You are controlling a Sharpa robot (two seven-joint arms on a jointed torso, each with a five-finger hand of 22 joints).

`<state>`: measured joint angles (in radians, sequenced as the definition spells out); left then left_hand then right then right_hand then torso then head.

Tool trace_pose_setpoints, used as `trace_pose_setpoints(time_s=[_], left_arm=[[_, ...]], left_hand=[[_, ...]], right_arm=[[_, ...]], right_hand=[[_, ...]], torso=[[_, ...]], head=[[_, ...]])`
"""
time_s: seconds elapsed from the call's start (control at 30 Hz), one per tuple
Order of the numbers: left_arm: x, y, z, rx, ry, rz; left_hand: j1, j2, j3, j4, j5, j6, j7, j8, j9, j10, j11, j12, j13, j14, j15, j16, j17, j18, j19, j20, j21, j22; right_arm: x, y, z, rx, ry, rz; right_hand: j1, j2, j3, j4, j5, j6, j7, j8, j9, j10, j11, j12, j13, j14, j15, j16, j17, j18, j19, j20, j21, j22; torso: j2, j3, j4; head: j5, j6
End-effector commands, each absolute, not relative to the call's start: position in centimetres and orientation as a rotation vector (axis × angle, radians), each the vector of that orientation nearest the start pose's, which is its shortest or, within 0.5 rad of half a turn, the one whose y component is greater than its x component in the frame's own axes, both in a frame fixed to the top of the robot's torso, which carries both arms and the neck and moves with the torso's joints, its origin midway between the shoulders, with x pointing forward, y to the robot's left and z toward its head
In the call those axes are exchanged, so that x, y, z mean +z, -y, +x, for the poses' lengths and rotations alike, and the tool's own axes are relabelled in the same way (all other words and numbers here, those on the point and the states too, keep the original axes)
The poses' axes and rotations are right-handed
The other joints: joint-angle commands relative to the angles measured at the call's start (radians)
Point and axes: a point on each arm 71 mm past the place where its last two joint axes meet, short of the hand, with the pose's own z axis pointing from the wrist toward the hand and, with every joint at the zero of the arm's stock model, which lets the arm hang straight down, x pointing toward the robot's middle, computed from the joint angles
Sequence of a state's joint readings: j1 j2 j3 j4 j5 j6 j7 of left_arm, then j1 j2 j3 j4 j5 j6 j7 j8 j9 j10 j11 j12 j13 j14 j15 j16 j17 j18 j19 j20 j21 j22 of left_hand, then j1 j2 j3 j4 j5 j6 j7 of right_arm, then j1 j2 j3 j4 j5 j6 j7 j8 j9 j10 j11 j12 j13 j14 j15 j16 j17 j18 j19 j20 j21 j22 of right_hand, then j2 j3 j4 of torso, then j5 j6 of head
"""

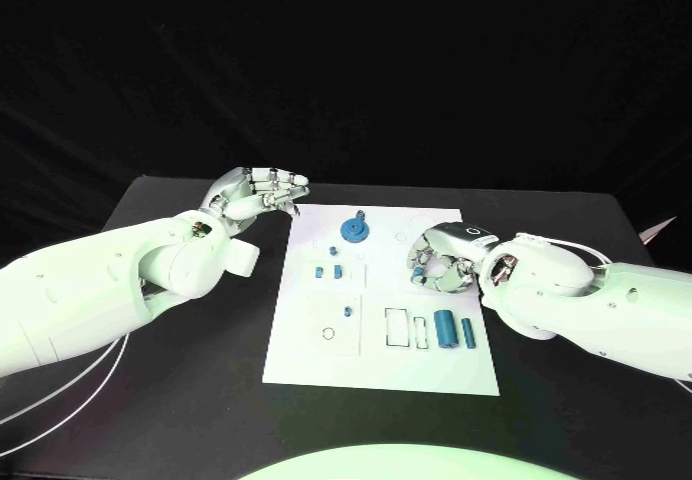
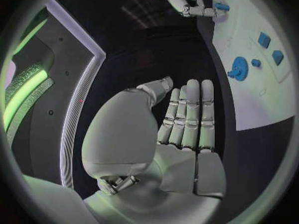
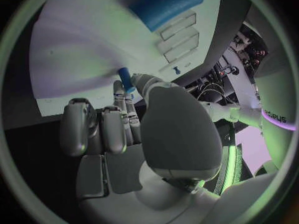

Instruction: Assemble the parts on the task board

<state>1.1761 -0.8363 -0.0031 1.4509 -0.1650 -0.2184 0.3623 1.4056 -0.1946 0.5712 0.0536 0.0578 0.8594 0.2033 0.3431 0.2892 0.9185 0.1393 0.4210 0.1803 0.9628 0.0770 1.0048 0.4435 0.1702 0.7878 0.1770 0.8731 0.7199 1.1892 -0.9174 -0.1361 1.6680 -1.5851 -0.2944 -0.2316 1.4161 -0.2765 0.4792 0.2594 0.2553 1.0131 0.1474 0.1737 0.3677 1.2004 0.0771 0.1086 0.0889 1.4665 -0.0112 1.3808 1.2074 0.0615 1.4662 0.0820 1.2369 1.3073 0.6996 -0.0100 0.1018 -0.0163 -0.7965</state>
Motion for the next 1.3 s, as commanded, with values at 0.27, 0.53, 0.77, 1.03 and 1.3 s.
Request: trace_pose_setpoints(time_s=[0.27,0.53,0.77,1.03,1.3], left_arm=[[-18.0,-21.9,50.0,-1.551,-1.489,-0.951],[-18.0,-21.9,50.0,-1.550,-1.488,-0.952],[-18.0,-21.9,50.0,-1.550,-1.488,-0.952],[-18.0,-22.0,50.0,-1.548,-1.487,-0.952],[-18.0,-22.0,50.1,-1.546,-1.486,-0.953]], left_hand=[[0.002,0.006,-0.003,0.000,0.002,-0.007,-0.002,0.005,0.002,-0.007,0.003,0.006,-0.001,-0.007,-0.002,-0.004,-0.002,0.012,-0.004,0.000,-0.006,-0.001],[0.002,0.006,-0.003,0.000,0.002,-0.007,-0.002,0.005,0.002,-0.007,0.003,0.006,-0.001,-0.007,-0.002,-0.004,-0.002,0.012,-0.004,0.000,-0.006,-0.001],[0.004,0.007,-0.003,-0.001,0.002,-0.007,-0.002,0.007,0.002,-0.008,0.003,0.007,0.000,-0.007,-0.003,-0.005,-0.002,0.012,-0.004,0.000,-0.007,-0.001],[0.004,0.007,-0.003,-0.001,0.002,-0.007,-0.002,0.007,0.002,-0.008,0.003,0.007,0.000,-0.007,-0.003,-0.005,-0.002,0.012,-0.004,0.000,-0.007,-0.001],[0.004,0.007,-0.003,-0.001,0.002,-0.007,-0.002,0.007,0.002,-0.008,0.003,0.007,0.000,-0.007,-0.003,-0.005,-0.002,0.012,-0.004,0.000,-0.007,-0.001]], right_arm=[[-21.4,19.7,44.0,0.523,-1.761,-0.282],[-21.4,19.7,44.0,0.521,-1.761,-0.293],[-21.2,19.5,43.9,0.548,-1.721,-0.279],[-20.8,19.5,43.8,0.559,-1.678,-0.255],[-20.0,19.6,43.3,0.578,-1.653,-0.240]], right_hand=[[-0.005,0.013,0.028,-0.022,-0.001,0.008,-0.013,0.003,0.005,0.040,-0.011,0.013,0.015,0.038,-0.006,0.008,0.008,-0.007,0.047,-0.001,0.035,0.138],[0.016,0.042,0.072,-0.075,-0.003,0.041,-0.026,0.024,0.020,0.078,-0.026,0.025,0.036,0.041,-0.018,0.017,0.020,-0.013,0.054,-0.012,0.072,0.156],[0.013,0.076,0.107,-0.121,-0.003,0.082,-0.042,0.058,0.045,0.122,-0.043,0.038,0.059,0.045,-0.031,0.029,0.039,-0.021,0.062,-0.024,0.117,0.177],[-0.001,0.089,0.136,-0.150,-0.002,0.084,-0.047,0.078,0.066,0.142,-0.049,0.041,0.075,0.048,-0.037,0.038,0.054,-0.025,0.067,-0.030,0.139,0.188],[-0.008,0.088,0.147,-0.162,-0.002,0.084,-0.047,0.084,0.074,0.147,-0.050,0.040,0.080,0.049,-0.037,0.040,0.057,-0.026,0.067,-0.031,0.146,0.191]], torso=[[0.000,0.0000,0.0005],[0.000,-0.0001,-0.0001],[0.000,0.0002,0.0002],[-0.001,-0.0004,0.0000],[-0.002,-0.0006,-0.0008]], head=[[0.000,-0.001],[0.000,-0.002],[-0.001,-0.003],[-0.001,-0.003],[-0.001,0.000]])
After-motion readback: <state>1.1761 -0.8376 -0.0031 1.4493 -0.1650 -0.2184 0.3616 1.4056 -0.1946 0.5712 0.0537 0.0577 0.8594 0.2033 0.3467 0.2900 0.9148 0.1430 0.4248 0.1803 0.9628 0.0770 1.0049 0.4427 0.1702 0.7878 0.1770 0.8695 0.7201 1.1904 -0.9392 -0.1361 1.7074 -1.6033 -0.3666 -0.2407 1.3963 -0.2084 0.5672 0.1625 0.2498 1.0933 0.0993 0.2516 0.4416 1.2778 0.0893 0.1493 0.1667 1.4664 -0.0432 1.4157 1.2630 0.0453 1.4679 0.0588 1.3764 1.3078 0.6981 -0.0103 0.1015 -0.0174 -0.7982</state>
